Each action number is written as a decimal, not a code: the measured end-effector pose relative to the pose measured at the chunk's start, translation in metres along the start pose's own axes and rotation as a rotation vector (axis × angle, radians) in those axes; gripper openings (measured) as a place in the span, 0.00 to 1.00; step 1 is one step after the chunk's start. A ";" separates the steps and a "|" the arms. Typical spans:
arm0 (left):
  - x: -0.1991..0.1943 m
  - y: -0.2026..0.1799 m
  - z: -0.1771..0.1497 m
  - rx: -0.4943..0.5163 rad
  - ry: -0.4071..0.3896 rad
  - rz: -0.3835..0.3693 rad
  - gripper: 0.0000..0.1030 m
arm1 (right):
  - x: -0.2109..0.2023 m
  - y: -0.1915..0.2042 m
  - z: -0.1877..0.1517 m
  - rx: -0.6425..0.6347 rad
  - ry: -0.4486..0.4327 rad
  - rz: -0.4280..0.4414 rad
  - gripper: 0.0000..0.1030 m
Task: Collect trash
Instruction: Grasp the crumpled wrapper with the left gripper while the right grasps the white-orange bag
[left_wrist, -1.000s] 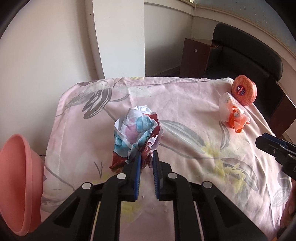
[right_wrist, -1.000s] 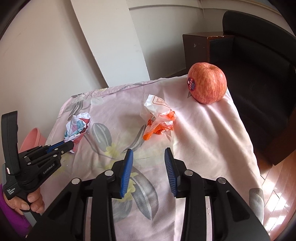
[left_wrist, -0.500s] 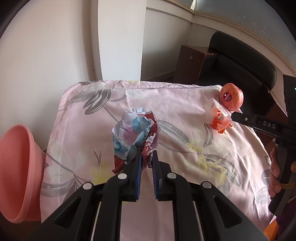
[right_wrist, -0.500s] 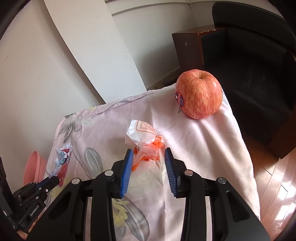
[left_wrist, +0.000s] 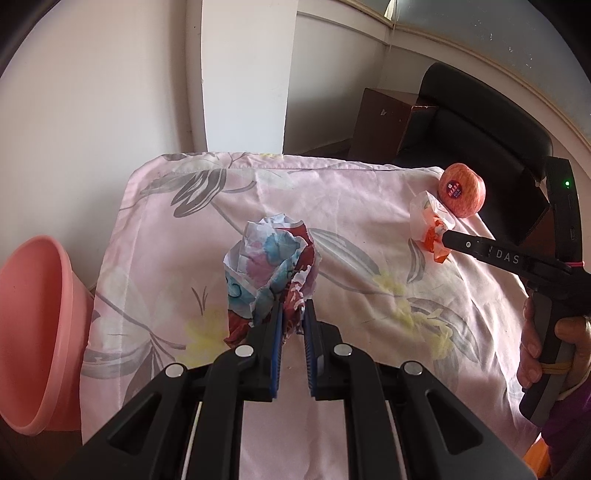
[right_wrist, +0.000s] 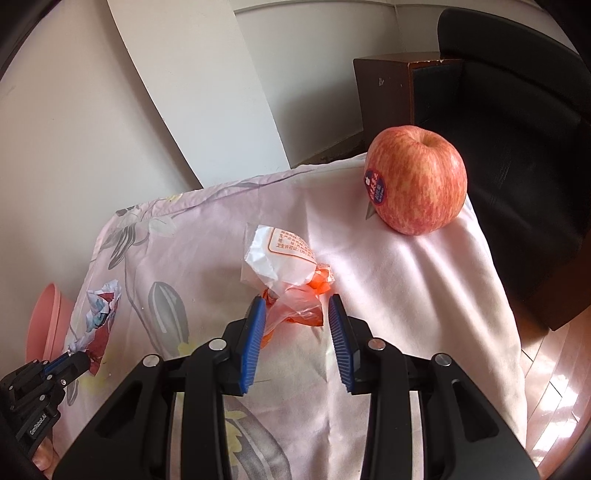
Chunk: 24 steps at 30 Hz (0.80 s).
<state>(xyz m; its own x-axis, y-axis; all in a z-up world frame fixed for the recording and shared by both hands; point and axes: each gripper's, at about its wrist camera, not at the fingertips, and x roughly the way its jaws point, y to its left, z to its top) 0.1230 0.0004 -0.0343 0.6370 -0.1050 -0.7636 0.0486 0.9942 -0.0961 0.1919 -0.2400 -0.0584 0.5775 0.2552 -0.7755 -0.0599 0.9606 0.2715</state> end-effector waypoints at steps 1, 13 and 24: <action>-0.001 0.000 0.000 -0.001 -0.001 -0.001 0.10 | 0.000 0.000 -0.001 0.002 0.004 0.005 0.32; -0.012 -0.002 -0.003 -0.007 -0.018 0.024 0.10 | -0.033 0.019 -0.017 -0.043 -0.046 0.027 0.25; -0.030 0.009 -0.009 -0.041 -0.043 0.071 0.10 | -0.055 0.059 -0.034 -0.141 -0.055 0.058 0.25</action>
<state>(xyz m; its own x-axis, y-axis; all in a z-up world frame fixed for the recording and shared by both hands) 0.0974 0.0126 -0.0182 0.6702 -0.0324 -0.7415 -0.0286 0.9972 -0.0695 0.1287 -0.1937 -0.0196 0.6131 0.3082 -0.7274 -0.2059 0.9513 0.2295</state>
